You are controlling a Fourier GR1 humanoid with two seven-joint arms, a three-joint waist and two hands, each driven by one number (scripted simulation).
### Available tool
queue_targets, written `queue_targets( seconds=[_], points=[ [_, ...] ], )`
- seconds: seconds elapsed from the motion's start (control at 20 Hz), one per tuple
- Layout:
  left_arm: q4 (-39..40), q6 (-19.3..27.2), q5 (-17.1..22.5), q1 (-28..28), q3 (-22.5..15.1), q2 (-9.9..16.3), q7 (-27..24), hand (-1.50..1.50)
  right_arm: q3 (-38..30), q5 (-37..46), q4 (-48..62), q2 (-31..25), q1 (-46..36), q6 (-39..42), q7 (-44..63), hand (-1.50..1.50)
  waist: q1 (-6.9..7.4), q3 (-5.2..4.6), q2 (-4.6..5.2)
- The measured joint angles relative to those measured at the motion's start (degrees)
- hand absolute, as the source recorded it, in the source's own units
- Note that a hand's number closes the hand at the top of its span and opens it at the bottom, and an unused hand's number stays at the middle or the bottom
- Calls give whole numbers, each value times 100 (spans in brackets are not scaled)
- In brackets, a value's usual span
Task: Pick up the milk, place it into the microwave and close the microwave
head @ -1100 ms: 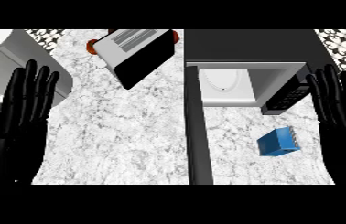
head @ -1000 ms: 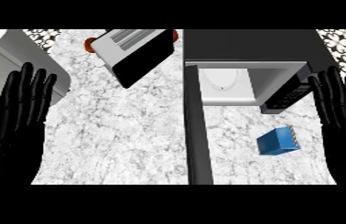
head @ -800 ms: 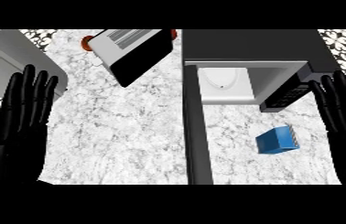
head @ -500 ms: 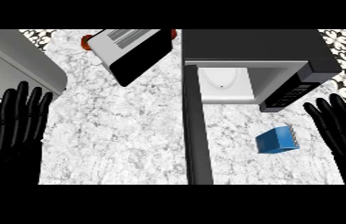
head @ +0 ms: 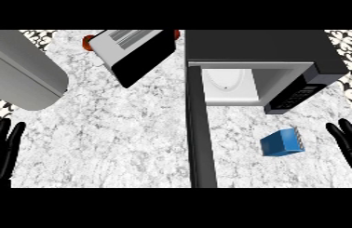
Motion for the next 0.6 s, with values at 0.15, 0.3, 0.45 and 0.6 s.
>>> queue_targets(
  seconds=[0.15,0.3,0.45,0.6],
  points=[
    [-87,-196,208,277,166,6,-112,-150,-158,58,39,30,102,71,13,-150,5,0,2],
    [-177,-449,479,549,394,52,-225,-150,-275,187,251,121,249,233,-211,-150,10,-1,2],
    [-247,-699,721,828,648,69,-303,-150,-326,297,442,187,261,340,-310,-150,19,0,2],
    [-291,-829,630,1069,526,-78,-419,-150,-293,572,841,301,213,441,-593,-150,27,0,4]
  ],
)
